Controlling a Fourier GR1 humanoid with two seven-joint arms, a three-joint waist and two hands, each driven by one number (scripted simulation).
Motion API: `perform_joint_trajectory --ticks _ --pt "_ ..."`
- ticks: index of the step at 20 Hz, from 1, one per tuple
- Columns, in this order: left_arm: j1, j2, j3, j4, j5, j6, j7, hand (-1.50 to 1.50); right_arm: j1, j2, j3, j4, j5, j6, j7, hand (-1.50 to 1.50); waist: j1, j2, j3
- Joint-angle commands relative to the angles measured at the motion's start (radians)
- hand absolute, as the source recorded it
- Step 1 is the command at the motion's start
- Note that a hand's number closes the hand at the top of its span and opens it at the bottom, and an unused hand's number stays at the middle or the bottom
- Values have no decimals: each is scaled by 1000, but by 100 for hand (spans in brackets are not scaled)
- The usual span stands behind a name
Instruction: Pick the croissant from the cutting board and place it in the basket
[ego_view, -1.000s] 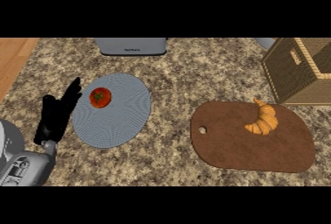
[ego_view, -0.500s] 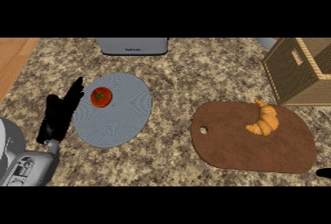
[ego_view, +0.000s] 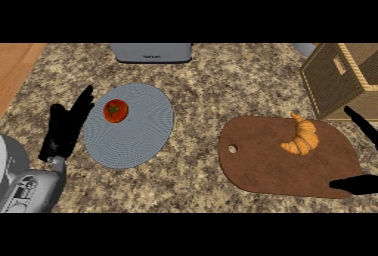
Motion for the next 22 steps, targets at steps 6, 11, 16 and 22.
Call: perform_joint_trajectory --ticks 6,11,16,22 --pt "-2 -60 31 19 -71 -29 -16 0 -116 72 25 156 91 -71 -51 -150 0 0 0" --pt "54 -53 78 -40 -61 -68 -3 0 -185 67 18 231 115 -68 -48 -150 4 0 0" --pt "-30 -102 90 28 -112 -50 -9 0 -182 57 -4 267 115 -69 -101 -150 -1 0 0" --pt "16 -62 124 -107 -74 -127 94 0 -152 95 36 286 151 -84 -90 -150 1 -1 0"
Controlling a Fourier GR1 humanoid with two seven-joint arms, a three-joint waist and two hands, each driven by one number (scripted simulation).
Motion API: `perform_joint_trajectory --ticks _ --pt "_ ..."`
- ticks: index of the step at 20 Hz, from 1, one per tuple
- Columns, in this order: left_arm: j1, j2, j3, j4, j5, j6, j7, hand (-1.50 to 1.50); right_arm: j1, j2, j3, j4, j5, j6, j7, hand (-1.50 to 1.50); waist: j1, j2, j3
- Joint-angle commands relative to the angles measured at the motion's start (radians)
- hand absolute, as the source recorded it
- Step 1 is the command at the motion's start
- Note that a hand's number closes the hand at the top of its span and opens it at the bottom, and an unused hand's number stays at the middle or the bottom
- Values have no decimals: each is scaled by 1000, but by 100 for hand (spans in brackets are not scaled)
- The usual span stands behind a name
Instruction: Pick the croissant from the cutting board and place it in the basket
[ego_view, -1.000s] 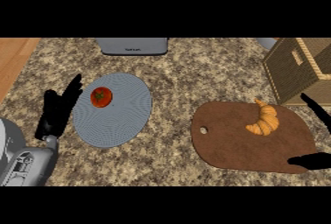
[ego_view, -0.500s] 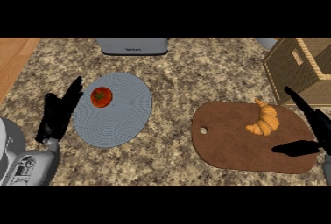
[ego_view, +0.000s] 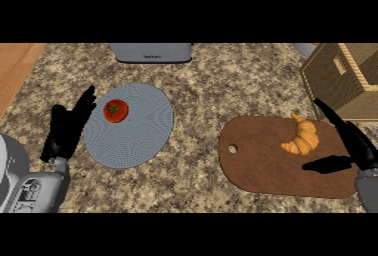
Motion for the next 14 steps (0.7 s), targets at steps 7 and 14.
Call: perform_joint_trajectory --ticks 7,14 --pt "-22 -23 52 77 -41 -25 -66 0 -21 30 12 87 27 -36 -28 -150 -2 0 0" --pt "28 -54 19 -64 -56 -30 55 0 -33 59 37 79 37 -50 5 -150 -1 -1 0"
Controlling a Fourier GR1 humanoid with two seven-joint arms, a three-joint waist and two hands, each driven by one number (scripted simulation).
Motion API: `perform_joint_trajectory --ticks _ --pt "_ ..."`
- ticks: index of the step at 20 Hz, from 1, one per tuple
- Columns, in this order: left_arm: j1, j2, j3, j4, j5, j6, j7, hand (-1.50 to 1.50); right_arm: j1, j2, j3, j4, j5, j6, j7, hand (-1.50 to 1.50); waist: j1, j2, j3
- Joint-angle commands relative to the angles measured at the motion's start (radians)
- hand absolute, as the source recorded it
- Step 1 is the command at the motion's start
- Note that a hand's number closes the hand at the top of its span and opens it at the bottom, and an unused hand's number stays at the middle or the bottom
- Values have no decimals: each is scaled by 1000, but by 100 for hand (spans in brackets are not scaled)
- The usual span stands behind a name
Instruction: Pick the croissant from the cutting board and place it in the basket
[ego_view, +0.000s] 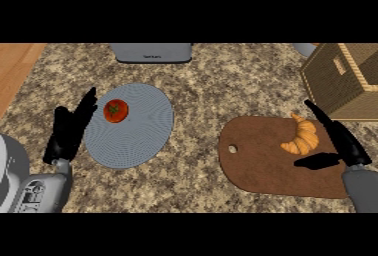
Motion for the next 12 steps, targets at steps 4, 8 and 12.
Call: perform_joint_trajectory --ticks 4,8,12 --pt "-40 -14 12 25 -6 -9 19 0 -19 3 49 36 90 -82 -39 150 0 1 1" --pt "-49 -12 26 99 -28 0 -54 0 -48 -40 33 78 119 -119 -84 150 -2 2 1" --pt "-59 7 21 36 -9 -29 -3 0 -151 63 170 76 311 -196 172 150 13 2 0"
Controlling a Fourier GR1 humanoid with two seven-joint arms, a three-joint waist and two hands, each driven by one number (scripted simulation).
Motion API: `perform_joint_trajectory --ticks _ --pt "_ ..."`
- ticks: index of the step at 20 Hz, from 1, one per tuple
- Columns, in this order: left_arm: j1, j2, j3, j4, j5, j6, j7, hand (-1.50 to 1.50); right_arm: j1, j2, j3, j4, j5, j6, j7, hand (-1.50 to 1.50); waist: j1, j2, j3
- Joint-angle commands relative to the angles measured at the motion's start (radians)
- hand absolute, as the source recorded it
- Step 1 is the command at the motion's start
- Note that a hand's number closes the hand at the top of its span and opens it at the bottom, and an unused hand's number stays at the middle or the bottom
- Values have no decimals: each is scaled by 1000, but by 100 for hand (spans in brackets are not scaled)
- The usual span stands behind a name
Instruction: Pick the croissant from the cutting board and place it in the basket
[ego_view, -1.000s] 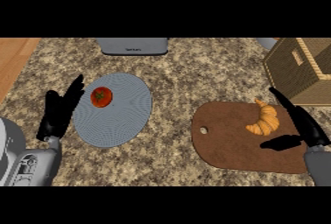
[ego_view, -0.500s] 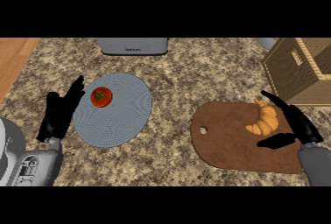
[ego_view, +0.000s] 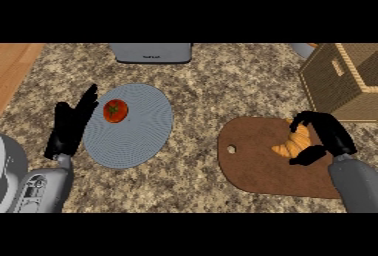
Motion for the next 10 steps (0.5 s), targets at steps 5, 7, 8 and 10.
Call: perform_joint_trajectory --ticks 5,7,8,10 --pt "-24 -11 -33 17 -21 -11 -21 0 -290 114 196 145 336 82 547 150 71 20 10" --pt "-31 8 -10 24 -1 -27 -22 0 -384 156 213 207 375 119 620 150 64 19 12" --pt "-31 -39 -34 28 -16 6 -3 0 -408 198 226 259 398 90 633 150 58 20 13" --pt "-31 -23 -27 40 -27 7 -19 0 -449 260 260 293 447 68 686 150 39 16 13"
